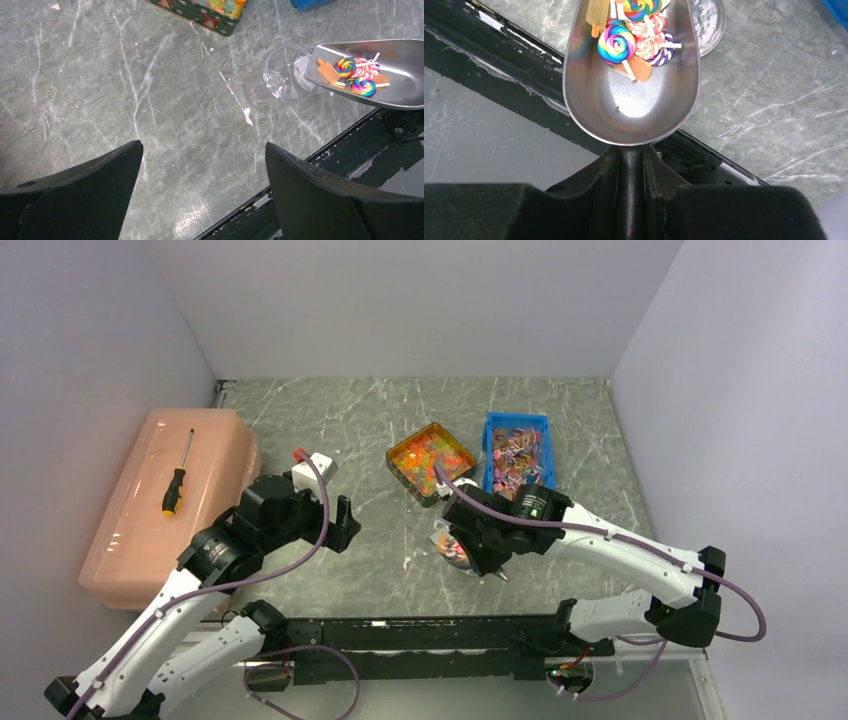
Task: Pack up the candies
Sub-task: Place the fake candies in the packing bottle.
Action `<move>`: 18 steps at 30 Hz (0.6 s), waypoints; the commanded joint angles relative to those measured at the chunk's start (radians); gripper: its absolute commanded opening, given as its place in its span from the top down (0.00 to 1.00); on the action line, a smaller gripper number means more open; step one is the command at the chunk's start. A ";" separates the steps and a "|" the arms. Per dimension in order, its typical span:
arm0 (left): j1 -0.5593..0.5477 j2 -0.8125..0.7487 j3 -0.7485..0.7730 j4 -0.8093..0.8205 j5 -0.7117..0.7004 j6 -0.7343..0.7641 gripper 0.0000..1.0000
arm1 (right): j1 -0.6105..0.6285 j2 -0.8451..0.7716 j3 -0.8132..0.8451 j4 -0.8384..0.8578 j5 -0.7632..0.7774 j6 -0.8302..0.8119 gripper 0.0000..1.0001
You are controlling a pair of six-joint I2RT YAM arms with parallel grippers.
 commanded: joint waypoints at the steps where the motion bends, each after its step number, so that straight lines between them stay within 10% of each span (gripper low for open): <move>1: 0.001 -0.008 0.003 0.012 0.004 -0.007 0.01 | -0.006 0.016 0.005 0.025 -0.041 -0.043 1.00; 18: 0.002 -0.014 0.003 0.011 0.001 -0.005 0.01 | -0.069 0.096 0.082 -0.062 -0.063 -0.090 1.00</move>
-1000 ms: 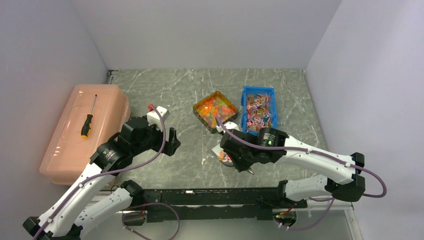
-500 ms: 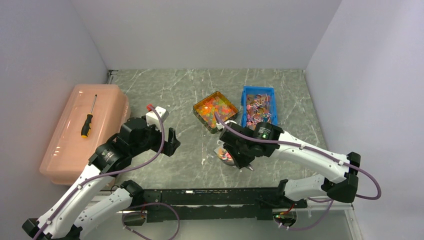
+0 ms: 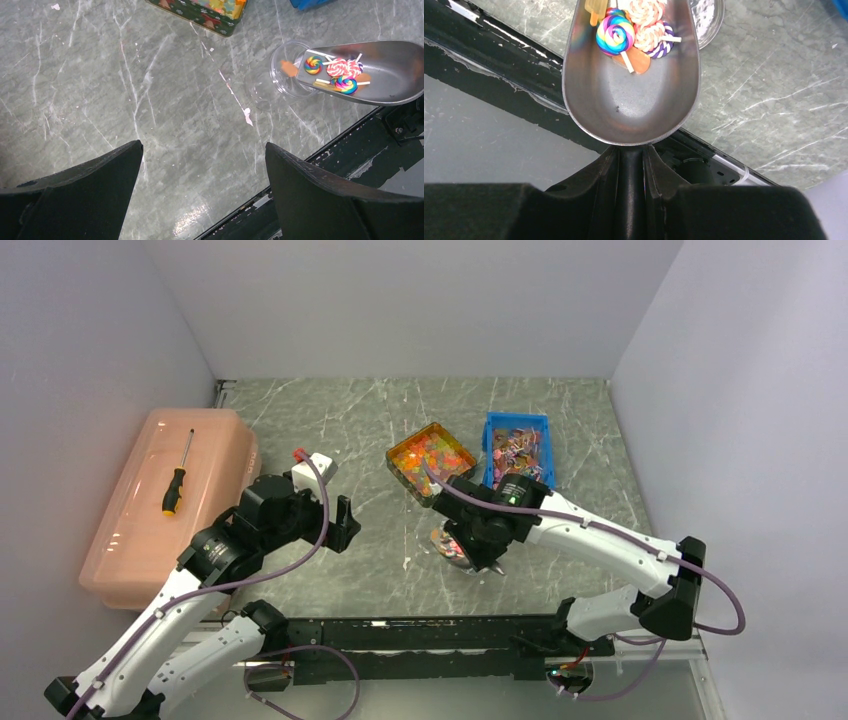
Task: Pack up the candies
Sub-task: Place the fake candies in the packing bottle.
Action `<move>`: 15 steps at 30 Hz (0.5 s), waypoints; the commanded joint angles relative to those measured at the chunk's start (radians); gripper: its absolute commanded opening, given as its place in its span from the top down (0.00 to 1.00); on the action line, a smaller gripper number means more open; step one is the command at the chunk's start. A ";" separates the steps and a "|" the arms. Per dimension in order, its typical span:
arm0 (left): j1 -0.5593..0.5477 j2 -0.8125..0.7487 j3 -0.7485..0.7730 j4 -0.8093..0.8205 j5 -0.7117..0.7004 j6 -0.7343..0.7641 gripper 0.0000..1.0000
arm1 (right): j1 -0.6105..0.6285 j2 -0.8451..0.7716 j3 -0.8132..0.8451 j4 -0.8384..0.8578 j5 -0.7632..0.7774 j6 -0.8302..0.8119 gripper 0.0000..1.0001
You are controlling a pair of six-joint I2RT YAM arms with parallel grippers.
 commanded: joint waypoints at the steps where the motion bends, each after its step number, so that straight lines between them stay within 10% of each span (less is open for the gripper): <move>1: 0.001 -0.015 0.003 0.011 0.000 -0.004 0.01 | -0.010 0.008 0.073 -0.048 -0.018 -0.033 1.00; 15: 0.001 -0.025 0.002 0.011 -0.004 -0.004 0.01 | -0.027 0.097 0.195 -0.167 -0.045 -0.072 1.00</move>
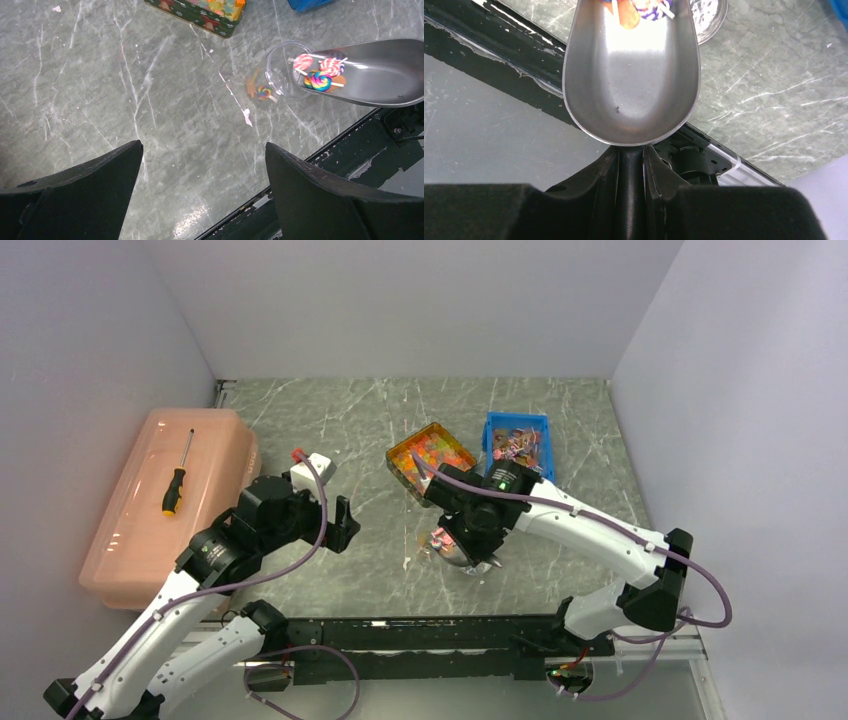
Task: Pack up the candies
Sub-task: Place the fake candies in the packing bottle.
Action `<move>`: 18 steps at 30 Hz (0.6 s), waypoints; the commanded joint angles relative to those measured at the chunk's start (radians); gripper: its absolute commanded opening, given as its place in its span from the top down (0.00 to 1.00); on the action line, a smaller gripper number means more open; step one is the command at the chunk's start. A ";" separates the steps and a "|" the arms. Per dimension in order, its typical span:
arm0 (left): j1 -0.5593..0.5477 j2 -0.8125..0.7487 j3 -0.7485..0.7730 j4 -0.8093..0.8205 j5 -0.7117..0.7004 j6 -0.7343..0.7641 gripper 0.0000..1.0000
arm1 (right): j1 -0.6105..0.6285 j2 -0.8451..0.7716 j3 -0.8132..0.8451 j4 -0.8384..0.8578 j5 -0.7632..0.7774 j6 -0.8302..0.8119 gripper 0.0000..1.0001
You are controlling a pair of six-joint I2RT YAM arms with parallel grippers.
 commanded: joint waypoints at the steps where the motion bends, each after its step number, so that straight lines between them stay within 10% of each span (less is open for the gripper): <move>1: 0.001 -0.017 0.001 0.011 -0.004 -0.004 0.01 | -0.013 0.021 0.064 -0.074 -0.006 -0.026 1.00; 18: 0.001 -0.020 0.000 0.013 -0.007 -0.003 0.01 | -0.061 0.045 0.086 -0.077 -0.066 -0.054 1.00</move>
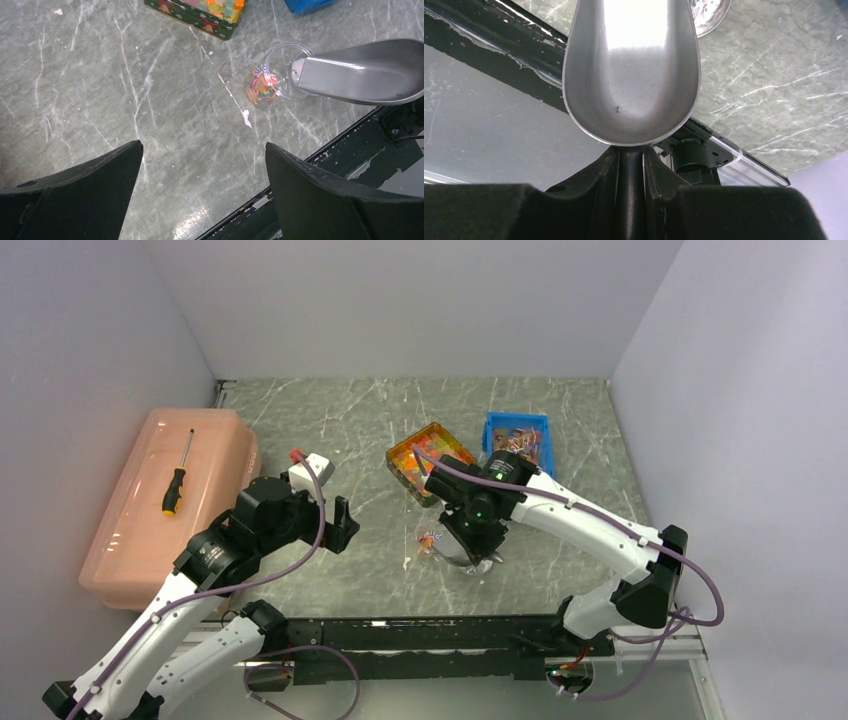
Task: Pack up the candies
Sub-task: Place the fake candies in the packing bottle.
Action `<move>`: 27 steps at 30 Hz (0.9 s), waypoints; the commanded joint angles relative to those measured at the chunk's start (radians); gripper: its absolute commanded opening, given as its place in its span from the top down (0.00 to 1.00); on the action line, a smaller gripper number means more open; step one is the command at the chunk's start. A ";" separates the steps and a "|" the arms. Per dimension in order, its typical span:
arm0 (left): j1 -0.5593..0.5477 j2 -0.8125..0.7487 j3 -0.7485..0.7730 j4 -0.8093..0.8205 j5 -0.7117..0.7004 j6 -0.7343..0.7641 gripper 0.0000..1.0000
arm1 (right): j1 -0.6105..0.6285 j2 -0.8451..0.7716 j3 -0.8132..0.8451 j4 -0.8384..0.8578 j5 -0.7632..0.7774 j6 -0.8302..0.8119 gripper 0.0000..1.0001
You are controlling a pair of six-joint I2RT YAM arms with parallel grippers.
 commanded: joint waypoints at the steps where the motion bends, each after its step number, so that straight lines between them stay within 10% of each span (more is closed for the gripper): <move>1: 0.001 -0.007 -0.001 0.013 -0.006 -0.002 0.01 | -0.012 -0.002 0.050 -0.027 -0.017 -0.018 1.00; 27: 0.004 0.025 0.001 0.012 -0.017 -0.005 0.01 | -0.043 -0.244 -0.030 0.031 0.210 0.111 1.00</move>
